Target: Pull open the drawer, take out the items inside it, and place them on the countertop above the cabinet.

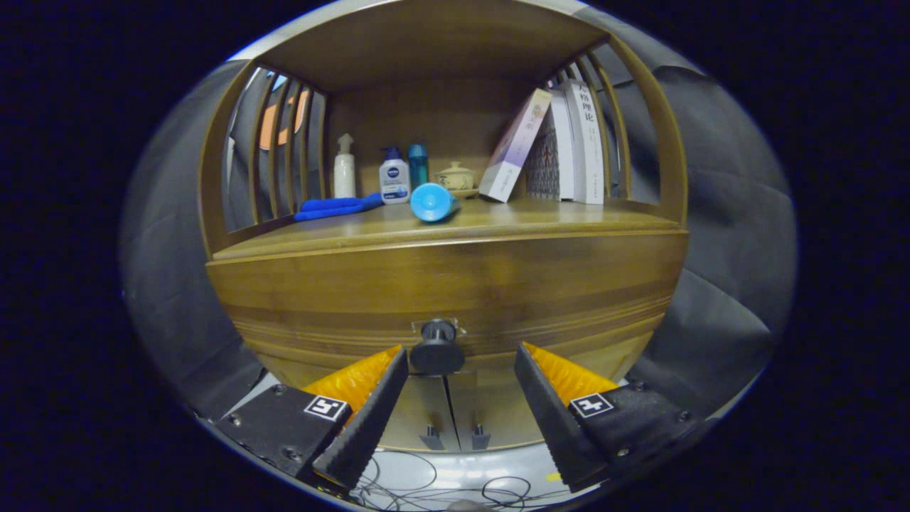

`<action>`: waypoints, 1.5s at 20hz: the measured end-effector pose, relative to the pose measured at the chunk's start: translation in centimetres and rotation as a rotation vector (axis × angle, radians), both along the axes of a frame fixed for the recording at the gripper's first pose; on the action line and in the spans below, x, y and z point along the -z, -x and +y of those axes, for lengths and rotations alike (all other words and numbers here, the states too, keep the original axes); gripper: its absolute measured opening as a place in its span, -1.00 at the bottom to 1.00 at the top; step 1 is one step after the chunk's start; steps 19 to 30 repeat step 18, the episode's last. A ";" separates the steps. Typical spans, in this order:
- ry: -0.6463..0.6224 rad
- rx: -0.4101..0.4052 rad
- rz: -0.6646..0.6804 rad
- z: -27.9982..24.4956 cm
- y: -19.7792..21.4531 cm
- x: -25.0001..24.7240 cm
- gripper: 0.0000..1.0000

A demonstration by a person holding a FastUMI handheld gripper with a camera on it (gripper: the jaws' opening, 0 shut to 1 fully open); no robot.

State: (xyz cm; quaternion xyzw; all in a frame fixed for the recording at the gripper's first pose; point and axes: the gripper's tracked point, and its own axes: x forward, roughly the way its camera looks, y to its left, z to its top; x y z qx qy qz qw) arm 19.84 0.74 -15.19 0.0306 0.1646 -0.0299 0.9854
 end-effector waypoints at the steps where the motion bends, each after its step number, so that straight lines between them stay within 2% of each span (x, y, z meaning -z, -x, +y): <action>1: 0.007 -0.003 -0.015 0.0 1.5 -0.6 0.98; 6: 0.023 -0.019 -0.104 0.5 8.7 -4.6 0.98; 12: 0.006 -0.038 -0.234 1.1 14.0 -10.9 0.98; 17: 0.087 -0.020 -0.289 0.8 15.8 -12.8 0.98; 30: 0.081 -0.026 -0.293 1.1 16.0 -13.0 0.98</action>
